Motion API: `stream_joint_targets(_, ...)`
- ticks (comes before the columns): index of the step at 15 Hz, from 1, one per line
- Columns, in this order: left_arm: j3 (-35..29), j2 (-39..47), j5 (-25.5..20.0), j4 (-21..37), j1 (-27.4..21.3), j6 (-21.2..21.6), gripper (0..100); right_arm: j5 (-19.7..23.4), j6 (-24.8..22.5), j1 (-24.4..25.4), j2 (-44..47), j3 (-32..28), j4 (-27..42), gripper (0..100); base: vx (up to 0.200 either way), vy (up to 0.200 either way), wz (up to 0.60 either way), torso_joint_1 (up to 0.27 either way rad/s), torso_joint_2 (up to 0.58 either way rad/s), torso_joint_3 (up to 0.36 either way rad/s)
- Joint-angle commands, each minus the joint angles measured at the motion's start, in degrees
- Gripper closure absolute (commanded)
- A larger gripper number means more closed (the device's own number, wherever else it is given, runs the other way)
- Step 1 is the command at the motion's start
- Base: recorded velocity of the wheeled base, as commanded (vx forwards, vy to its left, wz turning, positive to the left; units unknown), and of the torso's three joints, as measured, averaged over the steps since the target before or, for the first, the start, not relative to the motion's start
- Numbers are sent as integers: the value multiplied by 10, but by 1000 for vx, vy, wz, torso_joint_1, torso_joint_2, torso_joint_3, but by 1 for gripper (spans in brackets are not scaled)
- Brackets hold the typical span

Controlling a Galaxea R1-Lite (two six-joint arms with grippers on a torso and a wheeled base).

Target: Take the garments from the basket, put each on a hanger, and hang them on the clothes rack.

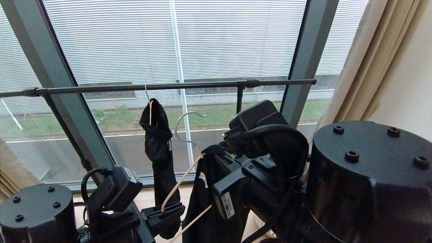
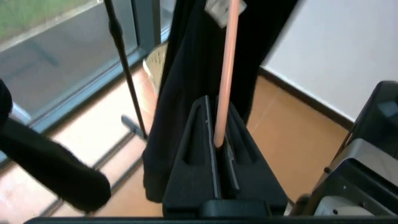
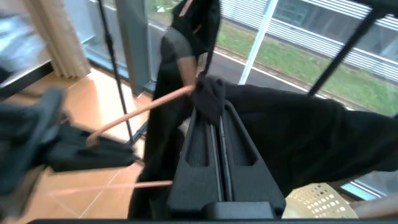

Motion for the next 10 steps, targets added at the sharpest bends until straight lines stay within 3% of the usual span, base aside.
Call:
stream_joint_targets(1, 6, 0, 0, -2, 0, 0, 100, 0, 0, -7, 1, -2, 0, 100, 0, 0, 0, 0, 0, 0)
stream_joint_targets(8, 9, 0, 0, -13, -1, 1, 100, 0, -3, -8, 4, -2, 0, 100, 0, 0, 0, 0, 0, 0)
stream_joint_targets(9, 9, 0, 0, -13, 0, 1, 100, -1, -3, -8, 3, -2, -1, 0, 0, 0, 0, 0, 0, 0)
stream_joint_targets(10, 10, 0, 0, -13, -1, 1, 100, -1, -3, -8, 1, -3, 1, 0, 0, 0, 0, 0, 0, 0)
